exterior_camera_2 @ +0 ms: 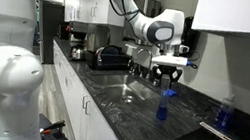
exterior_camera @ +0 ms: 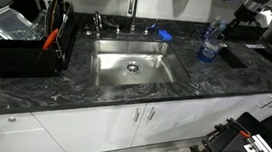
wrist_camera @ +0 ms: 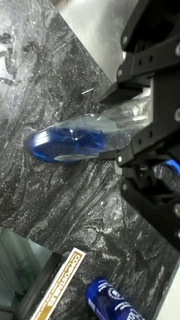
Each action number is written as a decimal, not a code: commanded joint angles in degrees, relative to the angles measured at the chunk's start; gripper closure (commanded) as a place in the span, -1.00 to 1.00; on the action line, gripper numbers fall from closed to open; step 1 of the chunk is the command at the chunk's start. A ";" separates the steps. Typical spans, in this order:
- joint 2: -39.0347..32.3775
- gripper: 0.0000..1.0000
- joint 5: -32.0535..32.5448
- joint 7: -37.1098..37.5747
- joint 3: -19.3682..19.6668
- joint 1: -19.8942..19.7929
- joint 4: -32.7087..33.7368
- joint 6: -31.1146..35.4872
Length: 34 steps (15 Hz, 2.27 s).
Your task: Move the detergent bottle backwards
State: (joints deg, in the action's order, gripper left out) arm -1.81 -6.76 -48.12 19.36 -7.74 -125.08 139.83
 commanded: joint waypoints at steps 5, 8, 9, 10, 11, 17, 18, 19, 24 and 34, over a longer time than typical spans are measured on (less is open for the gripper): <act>-10.96 0.51 -4.33 12.56 -3.73 -6.39 13.71 -1.14; -13.45 0.51 -5.15 16.00 -4.86 -8.69 16.90 -1.25; -13.55 0.51 -5.65 16.78 -5.18 -9.24 16.99 -0.97; -13.64 0.51 -5.83 17.77 -5.46 -9.69 17.17 -0.98; -13.71 0.51 -6.37 18.36 -5.77 -10.16 17.24 -0.95; -13.51 -0.73 -6.13 20.15 -6.80 -11.07 17.18 -1.81; -13.25 -0.90 -6.07 20.19 -6.87 -11.09 16.97 -2.02; -12.65 -0.97 -5.95 20.03 -6.99 -11.12 16.55 -2.67; -8.15 -1.00 -1.28 21.88 -5.93 -10.19 12.76 -8.72; 5.86 -1.00 8.80 21.41 -4.41 -9.45 6.18 -23.11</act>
